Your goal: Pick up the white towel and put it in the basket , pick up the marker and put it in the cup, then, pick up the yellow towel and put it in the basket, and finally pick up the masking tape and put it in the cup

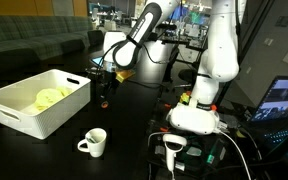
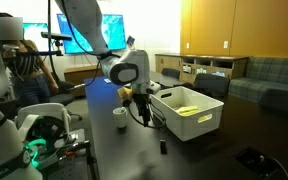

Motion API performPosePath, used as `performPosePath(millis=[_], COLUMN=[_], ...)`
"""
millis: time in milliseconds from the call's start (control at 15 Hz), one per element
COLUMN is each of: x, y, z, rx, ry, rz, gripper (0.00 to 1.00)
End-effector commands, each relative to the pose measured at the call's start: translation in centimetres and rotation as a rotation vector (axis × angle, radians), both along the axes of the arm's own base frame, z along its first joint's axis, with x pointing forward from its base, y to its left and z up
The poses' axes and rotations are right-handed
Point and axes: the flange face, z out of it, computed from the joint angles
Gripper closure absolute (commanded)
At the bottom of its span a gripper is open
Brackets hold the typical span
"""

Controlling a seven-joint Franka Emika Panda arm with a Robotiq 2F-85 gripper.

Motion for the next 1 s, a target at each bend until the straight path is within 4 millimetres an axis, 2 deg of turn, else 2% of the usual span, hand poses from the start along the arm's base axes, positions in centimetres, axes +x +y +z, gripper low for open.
performPosePath(millis=[0, 467, 933], x=[0.6, 3.3, 6.3], y=[-0.2, -1.0, -2.8], z=[-1.0, -3.0, -6.1], rx=[0.083, 0.096, 0.059], ry=[-0.027, 0.000, 0.077], rz=[-0.101, -0.170, -0.223], gripper=[0.00, 0.00, 0.00])
